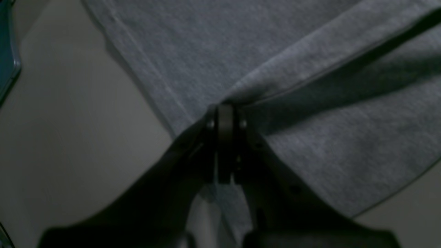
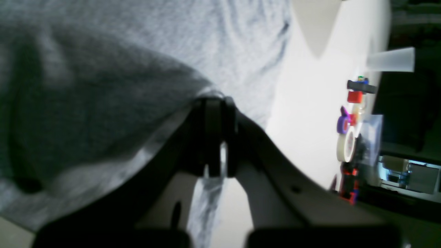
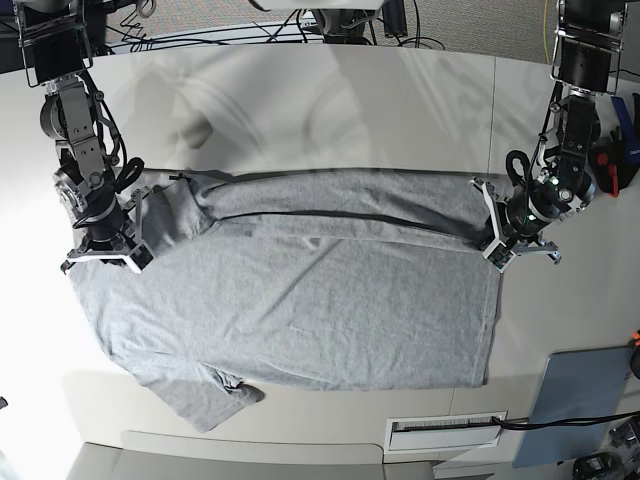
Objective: Fold the T-shirt properly
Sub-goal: 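Release the folded edge and raise both grippers back toward the collar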
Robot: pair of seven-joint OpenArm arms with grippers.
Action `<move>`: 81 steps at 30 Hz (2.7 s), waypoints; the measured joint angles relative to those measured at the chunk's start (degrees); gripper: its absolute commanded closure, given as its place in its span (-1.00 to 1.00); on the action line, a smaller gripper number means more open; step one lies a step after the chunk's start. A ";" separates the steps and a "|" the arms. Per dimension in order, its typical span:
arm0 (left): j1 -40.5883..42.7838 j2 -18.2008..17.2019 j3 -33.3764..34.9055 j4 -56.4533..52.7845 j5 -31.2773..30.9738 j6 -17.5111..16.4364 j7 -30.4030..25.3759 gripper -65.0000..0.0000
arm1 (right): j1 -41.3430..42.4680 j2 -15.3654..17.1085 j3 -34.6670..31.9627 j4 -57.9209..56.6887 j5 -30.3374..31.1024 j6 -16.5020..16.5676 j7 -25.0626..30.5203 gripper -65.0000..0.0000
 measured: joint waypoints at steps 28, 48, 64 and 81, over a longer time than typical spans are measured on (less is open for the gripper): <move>0.02 -0.63 0.00 0.52 -0.66 0.24 4.11 0.36 | -0.15 0.11 0.28 1.49 3.72 -6.21 -4.57 0.33; 3.87 6.25 0.00 2.38 -13.35 8.02 10.47 1.00 | -10.97 -5.31 7.98 4.85 9.73 -8.90 -3.96 1.00; 11.87 7.32 -1.18 1.55 -15.43 8.11 1.79 1.00 | -17.05 -6.62 8.17 1.73 6.99 -9.53 -5.14 1.00; 26.60 7.19 -7.45 10.71 -18.10 -0.09 3.13 1.00 | -34.25 -6.54 13.99 14.38 6.19 -9.03 -8.15 1.00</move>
